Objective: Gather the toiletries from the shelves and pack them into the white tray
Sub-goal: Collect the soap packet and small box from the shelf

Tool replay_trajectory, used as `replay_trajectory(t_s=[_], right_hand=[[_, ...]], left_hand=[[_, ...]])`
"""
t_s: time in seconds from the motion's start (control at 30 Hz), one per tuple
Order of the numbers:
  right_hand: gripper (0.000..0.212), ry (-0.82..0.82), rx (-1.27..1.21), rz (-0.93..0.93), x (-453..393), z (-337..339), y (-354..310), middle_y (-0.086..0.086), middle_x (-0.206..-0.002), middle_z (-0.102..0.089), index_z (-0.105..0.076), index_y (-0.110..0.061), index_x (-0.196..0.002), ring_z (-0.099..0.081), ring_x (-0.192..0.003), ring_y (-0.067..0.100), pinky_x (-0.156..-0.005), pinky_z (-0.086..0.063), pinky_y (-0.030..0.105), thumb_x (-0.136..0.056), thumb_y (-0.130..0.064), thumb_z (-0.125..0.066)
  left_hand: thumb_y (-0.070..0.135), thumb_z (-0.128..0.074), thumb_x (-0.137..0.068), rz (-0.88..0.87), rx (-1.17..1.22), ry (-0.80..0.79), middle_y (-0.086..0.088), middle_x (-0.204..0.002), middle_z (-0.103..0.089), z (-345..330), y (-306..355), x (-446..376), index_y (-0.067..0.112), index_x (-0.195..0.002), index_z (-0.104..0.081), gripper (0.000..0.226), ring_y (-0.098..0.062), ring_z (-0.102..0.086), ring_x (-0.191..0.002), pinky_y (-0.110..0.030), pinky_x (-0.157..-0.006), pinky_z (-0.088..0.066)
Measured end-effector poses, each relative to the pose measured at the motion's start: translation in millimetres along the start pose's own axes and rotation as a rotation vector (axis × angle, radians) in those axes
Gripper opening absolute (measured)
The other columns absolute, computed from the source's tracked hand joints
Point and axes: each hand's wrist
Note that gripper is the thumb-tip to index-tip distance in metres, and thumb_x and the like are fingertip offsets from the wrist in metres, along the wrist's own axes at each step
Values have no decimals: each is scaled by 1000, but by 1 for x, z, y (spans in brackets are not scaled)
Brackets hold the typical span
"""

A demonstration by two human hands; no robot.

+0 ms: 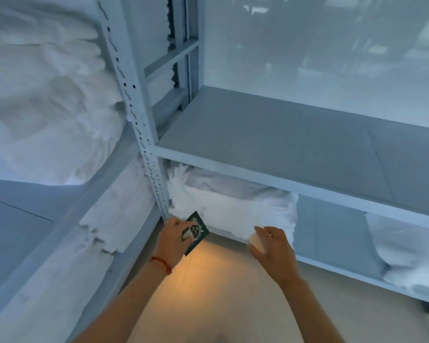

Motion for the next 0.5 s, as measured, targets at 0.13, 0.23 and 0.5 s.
replay_trajectory(t_s=[0.13, 0.23, 0.5], right_hand=[[42, 75, 5, -117, 23, 42, 80, 10, -107, -62, -61, -10, -113, -53, -104, 32, -71, -49, 39, -76, -26, -73], [41, 108, 1, -224, 39, 70, 132, 12, -105, -62, -61, -10, -112, -53, -102, 33, -71, -49, 40, -75, -25, -74], [42, 270, 74, -491, 60, 121, 247, 9, -104, -62, -62, -16, -109, -55, -100, 30, -66, -52, 41, -72, -30, -76]], left_hand=[[2, -62, -80, -57, 3, -92, -1, -94, -45, -59, 71, -14, 15, -113, -60, 35, -15, -51, -81, -22, -71, -51], [1, -62, -80, -135, 30, -159, -1, -94, -44, -101, 117, -26, 13, -111, -62, 33, -20, -56, -86, -23, -70, -54], [1, -65, -78, -365, 35, -308, -2, -93, -47, -216, 227, -84, 11, -107, -64, 30, -16, -53, -86, -1, -63, -35]])
Point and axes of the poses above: each hand's wrist, its own x-axis away from the middle knuckle, its own z-axis out of the back of the hand, y = z × x
